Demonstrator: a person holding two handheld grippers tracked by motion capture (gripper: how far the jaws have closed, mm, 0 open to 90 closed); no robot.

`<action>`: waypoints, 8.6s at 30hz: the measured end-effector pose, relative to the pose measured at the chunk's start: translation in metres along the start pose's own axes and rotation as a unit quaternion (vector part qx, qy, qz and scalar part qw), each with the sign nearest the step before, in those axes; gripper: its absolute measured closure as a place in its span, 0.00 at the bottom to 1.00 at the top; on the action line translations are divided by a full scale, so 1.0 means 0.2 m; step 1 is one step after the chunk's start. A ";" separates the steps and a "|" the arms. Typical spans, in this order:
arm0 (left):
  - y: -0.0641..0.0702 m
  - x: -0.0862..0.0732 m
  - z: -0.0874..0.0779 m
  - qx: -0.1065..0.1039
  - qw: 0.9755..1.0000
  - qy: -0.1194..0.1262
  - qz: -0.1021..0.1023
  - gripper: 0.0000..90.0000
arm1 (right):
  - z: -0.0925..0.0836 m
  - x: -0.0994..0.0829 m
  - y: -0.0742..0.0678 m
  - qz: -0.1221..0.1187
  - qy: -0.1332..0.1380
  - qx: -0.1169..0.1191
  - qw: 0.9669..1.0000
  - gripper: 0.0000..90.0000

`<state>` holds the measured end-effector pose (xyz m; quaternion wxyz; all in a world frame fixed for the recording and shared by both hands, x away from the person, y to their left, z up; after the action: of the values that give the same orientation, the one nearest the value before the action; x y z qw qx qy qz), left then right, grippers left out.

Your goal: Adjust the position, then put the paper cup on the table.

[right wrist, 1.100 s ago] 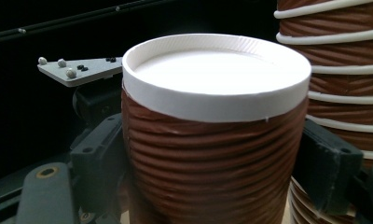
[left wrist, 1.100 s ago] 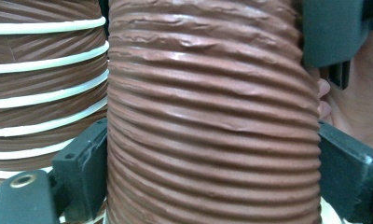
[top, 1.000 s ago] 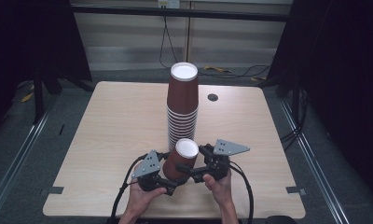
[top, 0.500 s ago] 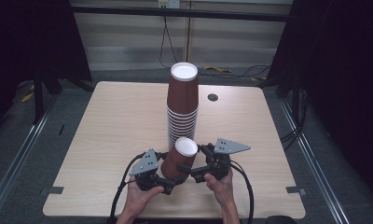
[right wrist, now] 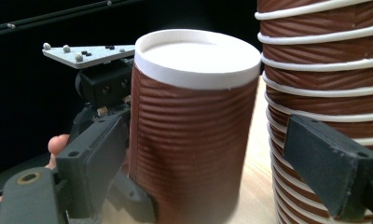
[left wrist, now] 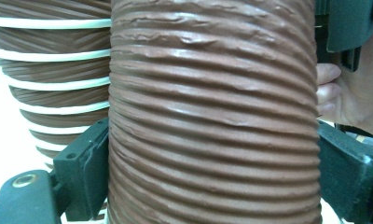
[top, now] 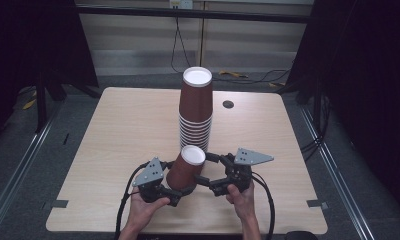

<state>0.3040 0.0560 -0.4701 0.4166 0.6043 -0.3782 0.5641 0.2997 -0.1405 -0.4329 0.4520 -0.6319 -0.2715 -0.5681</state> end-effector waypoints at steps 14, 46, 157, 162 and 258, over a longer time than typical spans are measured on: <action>-0.02 0.01 -0.04 -0.002 0.999 -0.038 0.017 0.13 | -0.03 0.00 0.00 -0.019 -0.038 -0.001 0.999 0.15; -0.07 -0.01 -0.06 -0.020 0.984 -0.168 0.053 0.14 | -0.04 -0.02 0.02 -0.071 -0.169 -0.007 0.983 0.16; 0.04 -0.04 0.11 -0.164 0.945 -0.266 0.101 0.12 | 0.06 -0.10 0.02 -0.078 -0.352 0.111 0.926 0.25; 0.04 -0.02 0.11 -0.159 0.951 -0.249 0.093 0.12 | 0.05 -0.09 0.02 -0.077 -0.346 0.110 0.929 0.25; -0.06 0.05 -0.13 -0.049 0.999 -0.007 -0.009 0.17 | -0.11 -0.16 0.15 -0.009 -0.124 0.082 0.989 0.24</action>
<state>0.3069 0.0858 -0.4617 0.4477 0.5906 -0.4027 0.5372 0.3081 -0.1671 -0.4731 0.4598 -0.6561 -0.3766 -0.4651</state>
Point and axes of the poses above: each handheld gripper's, and its own axes: z roughly forward along the jaws, x roughly out of its top, y roughly to its right, the point moved 4 cm from there along z, roughly forward along the jaws, and after that the axes turned 12 degrees about y, right-handed, at the moved point
